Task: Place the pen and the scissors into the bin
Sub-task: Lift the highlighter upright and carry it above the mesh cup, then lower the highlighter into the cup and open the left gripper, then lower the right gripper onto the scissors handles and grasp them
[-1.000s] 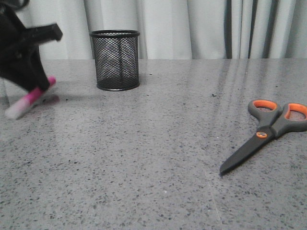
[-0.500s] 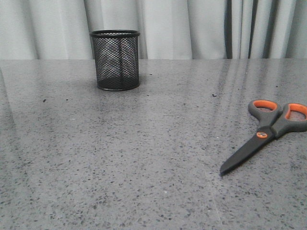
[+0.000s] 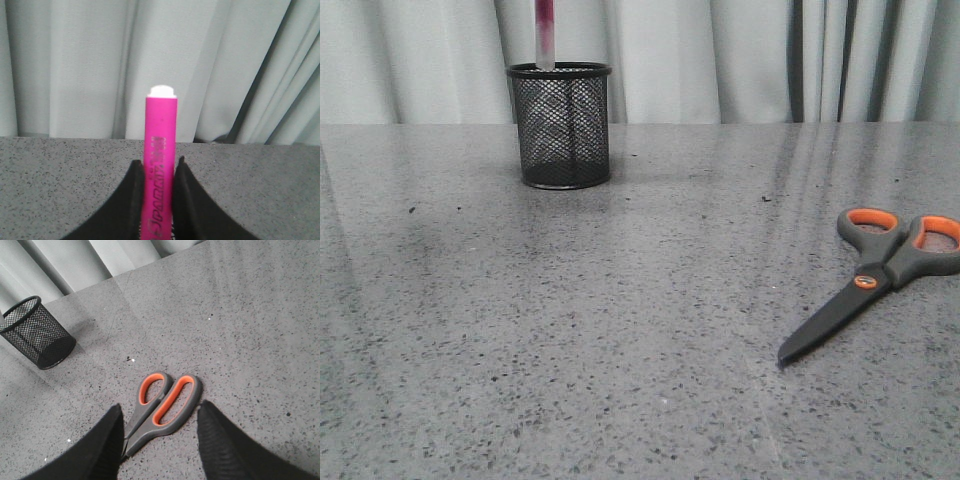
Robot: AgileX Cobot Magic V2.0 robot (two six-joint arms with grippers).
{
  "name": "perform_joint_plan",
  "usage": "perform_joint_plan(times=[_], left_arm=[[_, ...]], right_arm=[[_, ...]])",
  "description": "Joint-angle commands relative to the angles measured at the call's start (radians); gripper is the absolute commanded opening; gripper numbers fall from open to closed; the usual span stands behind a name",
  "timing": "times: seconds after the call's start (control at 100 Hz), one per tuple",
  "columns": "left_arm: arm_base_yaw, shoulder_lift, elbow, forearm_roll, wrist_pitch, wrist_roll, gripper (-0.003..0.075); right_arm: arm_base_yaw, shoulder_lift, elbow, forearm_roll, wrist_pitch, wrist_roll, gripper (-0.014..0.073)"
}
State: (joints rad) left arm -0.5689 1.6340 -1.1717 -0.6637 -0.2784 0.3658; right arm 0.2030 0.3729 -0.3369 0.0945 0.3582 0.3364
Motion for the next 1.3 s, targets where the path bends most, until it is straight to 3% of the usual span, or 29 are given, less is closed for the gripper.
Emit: perform_joint_plan(times=[0.0, 0.48, 0.58, 0.77, 0.84, 0.93, 1.05, 1.29], left_arm=[[-0.007, -0.020, -0.030, 0.020, -0.089, -0.004, -0.0018], [-0.007, 0.000, -0.030, 0.096, -0.092, -0.004, -0.0004], [-0.008, 0.000, -0.030, 0.096, -0.087, -0.004, 0.0084], [-0.008, -0.006, -0.030, 0.096, -0.087, -0.004, 0.0367], [-0.008, -0.026, -0.030, 0.096, -0.087, -0.004, 0.0413], [-0.008, -0.082, -0.030, 0.102, -0.078, -0.004, 0.0410], [-0.008, -0.221, -0.030, 0.104, 0.046, -0.004, 0.0410], [-0.008, -0.548, -0.030, 0.208, 0.375, 0.000, 0.0410]], right_arm=[[0.002, 0.016, -0.038, -0.011, -0.062, -0.004, 0.0309], [0.002, 0.016, -0.038, -0.011, -0.050, -0.004, 0.0309], [0.002, 0.016, -0.038, -0.011, -0.049, -0.004, 0.0309], [0.002, 0.016, -0.038, -0.011, -0.044, -0.004, 0.0309], [0.002, 0.016, -0.038, -0.011, -0.043, -0.004, 0.0309], [0.002, 0.016, -0.042, 0.013, -0.041, -0.004, 0.0309], [0.004, 0.016, -0.109, 0.105, 0.000, -0.004, 0.0306], [0.079, 0.149, -0.378, 0.110, 0.188, -0.136, 0.0306]])
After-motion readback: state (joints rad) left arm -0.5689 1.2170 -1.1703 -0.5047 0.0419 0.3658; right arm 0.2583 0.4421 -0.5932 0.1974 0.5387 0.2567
